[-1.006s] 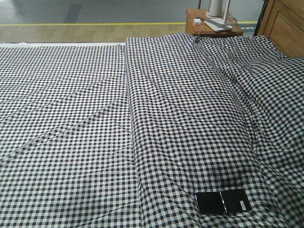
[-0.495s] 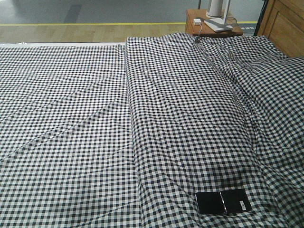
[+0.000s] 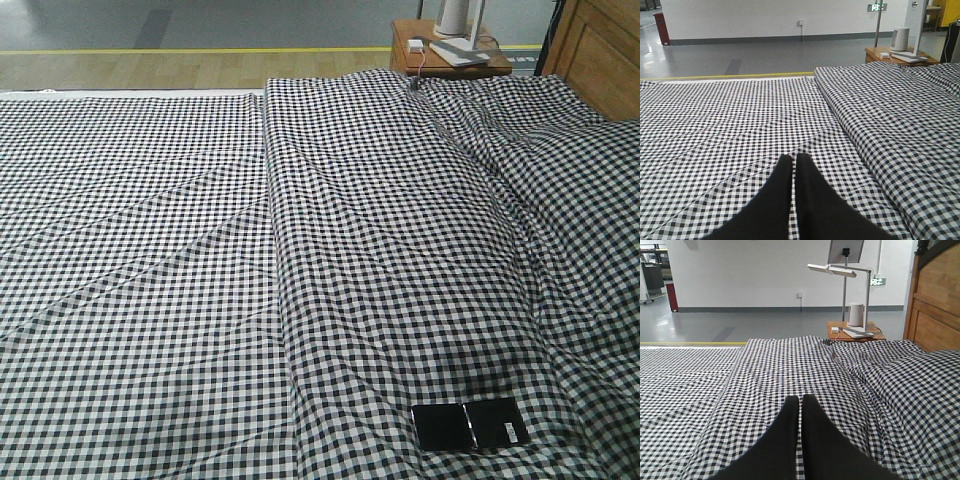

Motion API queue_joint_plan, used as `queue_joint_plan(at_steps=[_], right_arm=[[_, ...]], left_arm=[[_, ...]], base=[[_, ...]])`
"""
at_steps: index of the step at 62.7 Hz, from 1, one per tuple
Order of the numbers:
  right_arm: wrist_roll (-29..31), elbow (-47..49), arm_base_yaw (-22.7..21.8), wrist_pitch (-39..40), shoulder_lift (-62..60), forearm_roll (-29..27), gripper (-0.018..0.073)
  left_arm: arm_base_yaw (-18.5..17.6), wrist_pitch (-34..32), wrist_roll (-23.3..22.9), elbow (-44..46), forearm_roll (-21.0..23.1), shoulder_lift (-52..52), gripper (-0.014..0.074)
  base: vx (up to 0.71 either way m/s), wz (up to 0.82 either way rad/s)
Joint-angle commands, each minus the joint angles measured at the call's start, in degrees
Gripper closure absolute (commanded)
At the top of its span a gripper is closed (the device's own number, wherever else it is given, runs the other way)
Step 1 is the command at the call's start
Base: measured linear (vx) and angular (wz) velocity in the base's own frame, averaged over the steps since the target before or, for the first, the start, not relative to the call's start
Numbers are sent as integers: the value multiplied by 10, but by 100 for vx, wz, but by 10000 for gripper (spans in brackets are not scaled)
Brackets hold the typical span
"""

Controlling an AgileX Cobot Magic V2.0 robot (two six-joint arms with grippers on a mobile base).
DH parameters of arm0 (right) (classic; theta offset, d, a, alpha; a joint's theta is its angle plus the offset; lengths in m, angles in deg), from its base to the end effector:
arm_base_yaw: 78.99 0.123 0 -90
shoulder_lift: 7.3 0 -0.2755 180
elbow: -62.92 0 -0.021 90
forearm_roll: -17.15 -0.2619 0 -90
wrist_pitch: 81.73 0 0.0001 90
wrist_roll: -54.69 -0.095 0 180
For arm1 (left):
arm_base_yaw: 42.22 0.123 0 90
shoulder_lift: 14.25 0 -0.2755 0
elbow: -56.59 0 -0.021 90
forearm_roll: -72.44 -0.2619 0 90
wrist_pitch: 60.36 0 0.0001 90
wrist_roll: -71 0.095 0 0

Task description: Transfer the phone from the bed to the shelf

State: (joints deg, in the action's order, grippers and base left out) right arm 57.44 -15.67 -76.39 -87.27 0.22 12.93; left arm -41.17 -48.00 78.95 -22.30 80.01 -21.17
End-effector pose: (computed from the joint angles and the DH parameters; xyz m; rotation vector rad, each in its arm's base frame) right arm 0.0816 0.0044 0.1950 -0.0216 1.5995 0.0606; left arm 0.0802 -0.0012 0.1829 0.0135 1.7115 -0.0033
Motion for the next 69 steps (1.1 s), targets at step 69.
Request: queue_joint_plan(at_steps=[69], right_arm=[[67,125,-3,268,5,6,564]], left_arm=[[-1,-44,-2,0,3,4,596]], base=[[0,0]])
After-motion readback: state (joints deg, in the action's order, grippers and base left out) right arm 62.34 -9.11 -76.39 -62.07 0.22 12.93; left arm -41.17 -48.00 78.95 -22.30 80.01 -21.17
